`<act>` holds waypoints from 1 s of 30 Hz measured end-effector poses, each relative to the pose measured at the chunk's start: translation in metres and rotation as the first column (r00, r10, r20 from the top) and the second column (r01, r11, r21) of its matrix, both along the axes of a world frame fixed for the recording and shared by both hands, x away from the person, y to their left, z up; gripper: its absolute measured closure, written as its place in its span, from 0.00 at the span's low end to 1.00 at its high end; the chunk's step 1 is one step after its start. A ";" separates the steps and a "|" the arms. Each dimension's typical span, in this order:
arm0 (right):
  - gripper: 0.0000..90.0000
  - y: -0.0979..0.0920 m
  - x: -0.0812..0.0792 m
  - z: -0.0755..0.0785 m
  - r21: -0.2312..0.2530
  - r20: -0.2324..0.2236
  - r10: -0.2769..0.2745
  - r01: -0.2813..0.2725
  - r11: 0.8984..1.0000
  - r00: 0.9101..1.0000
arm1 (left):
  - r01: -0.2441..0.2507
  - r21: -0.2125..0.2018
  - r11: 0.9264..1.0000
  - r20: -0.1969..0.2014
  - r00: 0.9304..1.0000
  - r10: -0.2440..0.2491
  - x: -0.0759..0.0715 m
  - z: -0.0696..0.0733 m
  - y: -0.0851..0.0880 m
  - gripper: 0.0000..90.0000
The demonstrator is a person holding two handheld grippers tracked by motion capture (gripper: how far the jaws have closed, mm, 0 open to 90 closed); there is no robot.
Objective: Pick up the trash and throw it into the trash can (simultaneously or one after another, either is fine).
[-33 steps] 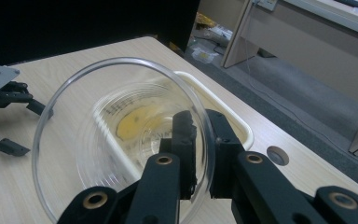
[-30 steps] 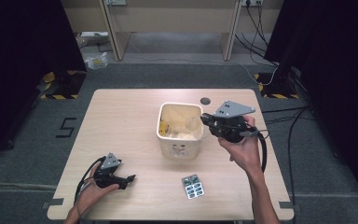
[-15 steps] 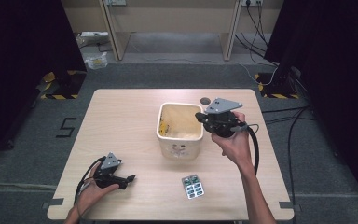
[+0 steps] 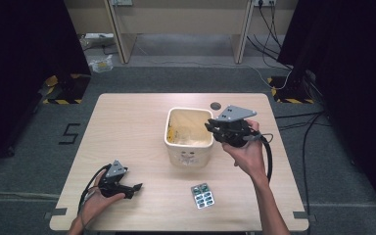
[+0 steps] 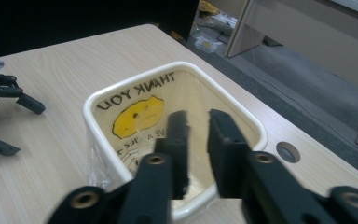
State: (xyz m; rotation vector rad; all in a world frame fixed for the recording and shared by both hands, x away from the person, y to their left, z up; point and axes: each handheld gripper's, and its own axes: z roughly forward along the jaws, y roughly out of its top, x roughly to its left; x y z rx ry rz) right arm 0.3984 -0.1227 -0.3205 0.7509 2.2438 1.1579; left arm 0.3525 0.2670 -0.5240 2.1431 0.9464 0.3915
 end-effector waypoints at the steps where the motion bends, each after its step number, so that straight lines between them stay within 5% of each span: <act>1: 0.78 0.000 0.000 0.000 0.000 0.000 0.000 0.000 1.000 1.000 | 0.000 0.000 1.000 0.000 1.000 0.000 0.000 0.000 0.000 0.11; 2: 0.64 -0.002 -0.008 -0.001 0.006 0.006 -0.026 0.026 1.000 1.000 | 0.000 0.000 1.000 0.000 1.000 0.000 0.000 0.000 0.000 0.11; 5: 0.47 -0.005 -0.023 -0.005 0.024 0.002 -0.075 0.075 0.997 0.997 | 0.000 0.000 1.000 0.000 1.000 0.000 0.000 0.000 0.000 0.11; 10: 0.36 -0.011 -0.042 -0.020 0.029 -0.033 -0.112 0.113 0.993 0.993 | -0.001 0.000 1.000 0.001 1.000 0.001 0.000 0.000 0.000 0.11; 30: 0.32 -0.007 -0.068 -0.084 -0.016 -0.126 -0.139 0.138 0.990 0.982 | 0.000 0.000 1.000 0.000 1.000 0.000 0.000 0.000 0.000 0.11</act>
